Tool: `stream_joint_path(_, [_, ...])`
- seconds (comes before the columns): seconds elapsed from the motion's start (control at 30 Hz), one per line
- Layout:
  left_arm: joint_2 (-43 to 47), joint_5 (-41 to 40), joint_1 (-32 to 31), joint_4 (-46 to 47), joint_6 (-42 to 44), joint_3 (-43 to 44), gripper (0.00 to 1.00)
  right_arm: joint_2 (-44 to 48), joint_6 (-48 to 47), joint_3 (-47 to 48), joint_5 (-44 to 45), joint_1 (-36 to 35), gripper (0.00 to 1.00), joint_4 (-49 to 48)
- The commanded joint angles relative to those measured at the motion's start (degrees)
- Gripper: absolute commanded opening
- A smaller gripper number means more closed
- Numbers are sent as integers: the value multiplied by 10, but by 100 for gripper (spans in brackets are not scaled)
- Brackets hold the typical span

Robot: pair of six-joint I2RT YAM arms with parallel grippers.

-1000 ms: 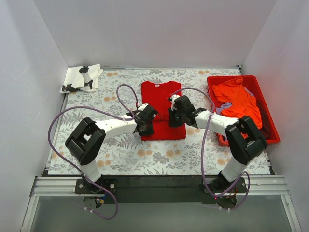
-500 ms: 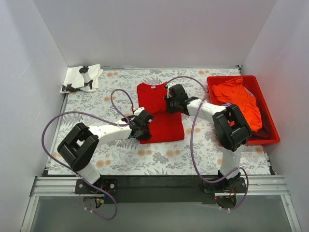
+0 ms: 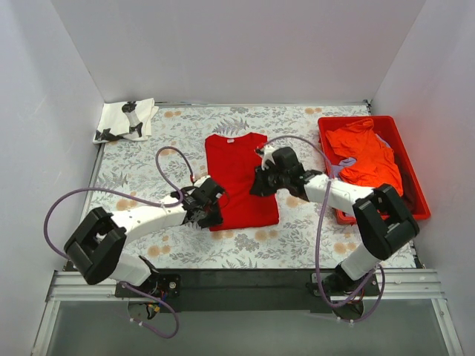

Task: Fold and stack the t-shirts
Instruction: Fold the tshirt

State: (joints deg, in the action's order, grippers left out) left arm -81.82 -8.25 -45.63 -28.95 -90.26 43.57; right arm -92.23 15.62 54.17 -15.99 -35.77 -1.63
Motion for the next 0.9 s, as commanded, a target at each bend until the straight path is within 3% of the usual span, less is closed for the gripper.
stream_joint_path(0.0, [77, 1, -3, -23, -33, -12, 28, 60, 77, -92, -92, 12, 20, -67])
stream_joint_path(0.1, [129, -1, -3, -7, -47, -35, 30, 114, 108, -167, -124, 29, 23, -101])
stream_joint_path(0.27, [139, 5, 21, 54, -66, -73, 27, 158, 141, -248, -162, 79, 27, -151])
stream_joint_path(0.47, [76, 43, 62, 88, -89, -125, 21, 74, 152, -308, -207, 144, 27, -177])
stream_joint_path(0.67, [142, 60, 74, 38, -120, -168, 20, 92, 159, -369, -230, 177, 27, -176])
stream_joint_path(0.87, [227, 47, 82, 16, -106, -133, 22, 158, 167, -305, -268, 179, 28, -171])
